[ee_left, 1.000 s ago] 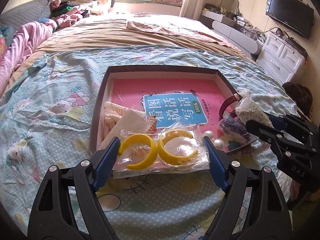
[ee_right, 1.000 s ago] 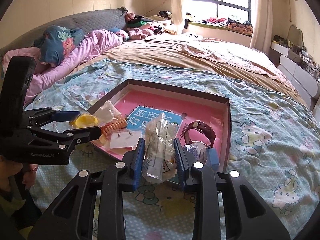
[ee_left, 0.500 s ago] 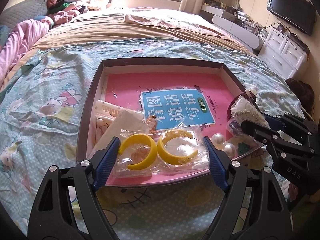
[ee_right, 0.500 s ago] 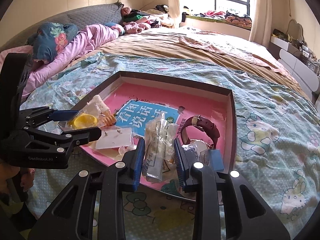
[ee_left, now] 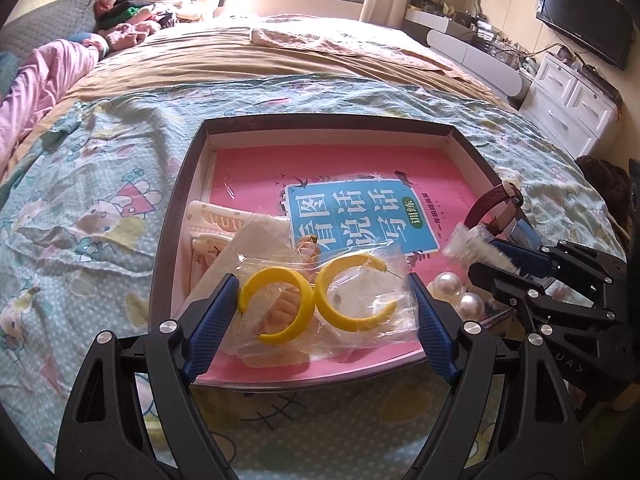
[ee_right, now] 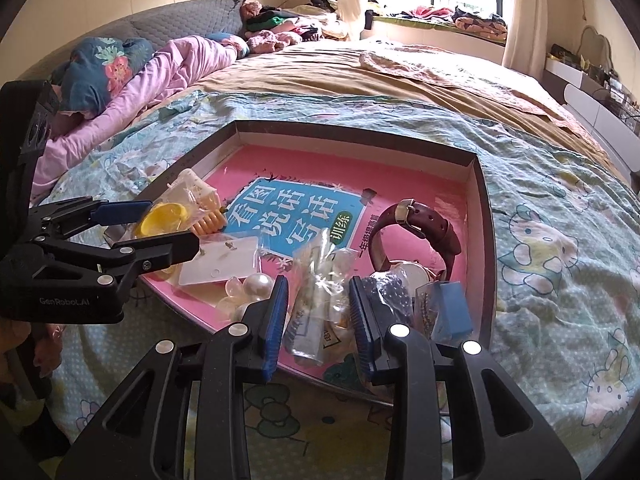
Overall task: Organize jewelry
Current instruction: 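Open both tools to release the bags in the tray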
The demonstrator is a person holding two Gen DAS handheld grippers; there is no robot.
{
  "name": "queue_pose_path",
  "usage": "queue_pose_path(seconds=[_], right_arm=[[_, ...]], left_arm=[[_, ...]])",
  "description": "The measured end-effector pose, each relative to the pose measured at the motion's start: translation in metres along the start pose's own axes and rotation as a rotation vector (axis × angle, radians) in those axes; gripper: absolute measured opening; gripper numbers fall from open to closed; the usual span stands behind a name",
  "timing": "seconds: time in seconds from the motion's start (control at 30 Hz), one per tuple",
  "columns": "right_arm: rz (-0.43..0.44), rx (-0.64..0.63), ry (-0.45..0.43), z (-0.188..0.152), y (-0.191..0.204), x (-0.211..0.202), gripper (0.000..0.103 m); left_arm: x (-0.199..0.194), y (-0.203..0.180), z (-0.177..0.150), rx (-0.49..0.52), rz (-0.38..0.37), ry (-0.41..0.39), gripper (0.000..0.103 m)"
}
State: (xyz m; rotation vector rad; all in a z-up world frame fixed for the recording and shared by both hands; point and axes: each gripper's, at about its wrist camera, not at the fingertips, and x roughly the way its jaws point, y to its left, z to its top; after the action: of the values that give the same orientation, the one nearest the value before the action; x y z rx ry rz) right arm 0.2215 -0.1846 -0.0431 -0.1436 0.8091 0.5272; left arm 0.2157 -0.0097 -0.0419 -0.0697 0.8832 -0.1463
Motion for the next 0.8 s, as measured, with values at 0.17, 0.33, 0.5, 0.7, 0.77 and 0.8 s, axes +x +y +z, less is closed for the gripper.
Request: queue_pose_path(seconds=[0.17,0.33,0.5,0.7,0.77,0.8], right_arm=[[-0.013,0.007,-0.03,-0.001,-0.001,-0.014,0.049],[-0.032,0.04,-0.051,-0.005,-0.007,-0.031,0.06],[-0.039,0.072,-0.064,-0.01,-0.012,-0.05,0.065],[-0.064,0.099,-0.115,-0.017,-0.009,-0.077,0.089],[-0.074,0.11,-0.129,-0.02,-0.008,-0.084,0.092],[-0.076,0.114,-0.13,-0.021,-0.007,-0.087,0.092]], left_arm=[[0.0,-0.001,0.002,0.0,-0.001,0.001,0.076],[-0.007,-0.005,0.003,0.006,0.004,-0.013,0.082],[-0.021,-0.009,0.004,0.015,0.009,-0.036,0.089],[-0.046,-0.012,-0.001,0.017,0.025,-0.065,0.094],[-0.053,-0.012,-0.004,0.014,0.032,-0.066,0.094],[-0.057,-0.012,-0.006,0.011,0.036,-0.067,0.094]])
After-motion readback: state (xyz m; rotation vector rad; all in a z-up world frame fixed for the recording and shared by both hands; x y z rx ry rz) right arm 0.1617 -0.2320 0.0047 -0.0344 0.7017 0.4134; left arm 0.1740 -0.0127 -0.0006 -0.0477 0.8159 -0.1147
